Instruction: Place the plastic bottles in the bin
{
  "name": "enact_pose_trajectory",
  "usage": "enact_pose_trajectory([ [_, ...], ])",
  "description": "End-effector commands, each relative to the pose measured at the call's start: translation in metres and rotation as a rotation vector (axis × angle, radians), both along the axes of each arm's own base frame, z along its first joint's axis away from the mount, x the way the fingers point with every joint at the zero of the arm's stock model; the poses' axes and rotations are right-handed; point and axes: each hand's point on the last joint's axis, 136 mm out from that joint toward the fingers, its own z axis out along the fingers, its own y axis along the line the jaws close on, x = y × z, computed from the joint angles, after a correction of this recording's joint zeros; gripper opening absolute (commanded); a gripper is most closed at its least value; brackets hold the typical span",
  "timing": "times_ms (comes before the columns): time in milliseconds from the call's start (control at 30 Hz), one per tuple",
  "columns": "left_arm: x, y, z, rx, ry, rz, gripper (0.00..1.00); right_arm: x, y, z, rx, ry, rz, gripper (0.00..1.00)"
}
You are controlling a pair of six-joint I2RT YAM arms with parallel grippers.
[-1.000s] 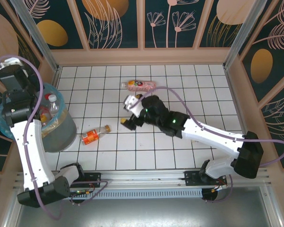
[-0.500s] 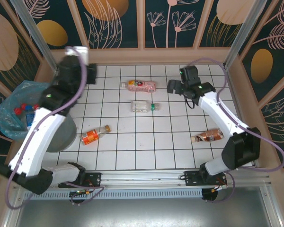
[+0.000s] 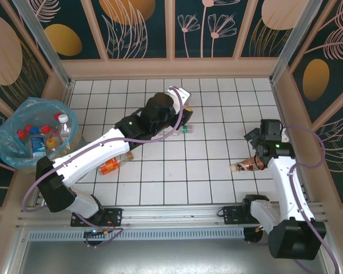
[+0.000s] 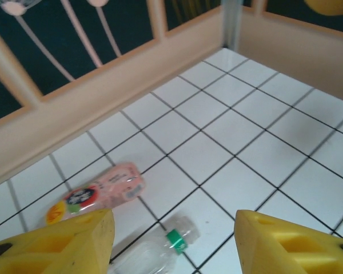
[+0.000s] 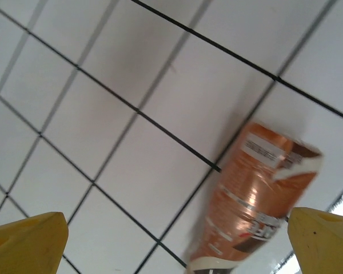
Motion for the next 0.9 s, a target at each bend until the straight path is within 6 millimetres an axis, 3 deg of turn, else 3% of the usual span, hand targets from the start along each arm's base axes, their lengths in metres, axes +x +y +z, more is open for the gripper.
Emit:
enact_pose_trajectory([
  [0,-0.007,-0.021,0.011,-0.057,-0.011,-0.097,0.60,-0.019,0.007,-0.026,0.103,0.067,-0.068,0.99],
  [167,-0.013,-0.021,-0.010,-0.023,0.021,-0.122,0.62,-0.024,0.010,-0.050,0.134,0.090,-0.081,0.99],
  [333,-0.012,-0.014,-0.017,0.013,0.018,-0.097,0.65,-0.016,0.013,-0.073,0.164,0.104,-0.064,0.98],
  [567,-0.014,-0.005,-0.015,0.019,0.005,-0.079,0.66,-0.002,0.016,-0.084,0.194,0.087,-0.034,0.80],
  [767,-0.014,-0.003,-0.016,0.006,0.002,-0.072,0.66,-0.004,0.015,-0.092,0.220,0.079,-0.021,0.63],
  [833,-0.015,-0.004,-0.016,0.000,0.004,-0.075,0.66,-0.006,0.016,-0.095,0.231,0.078,-0.020,0.64],
  [867,-0.015,-0.005,-0.016,-0.001,0.005,-0.077,0.66,-0.007,0.015,-0.097,0.229,0.083,-0.021,0.70],
])
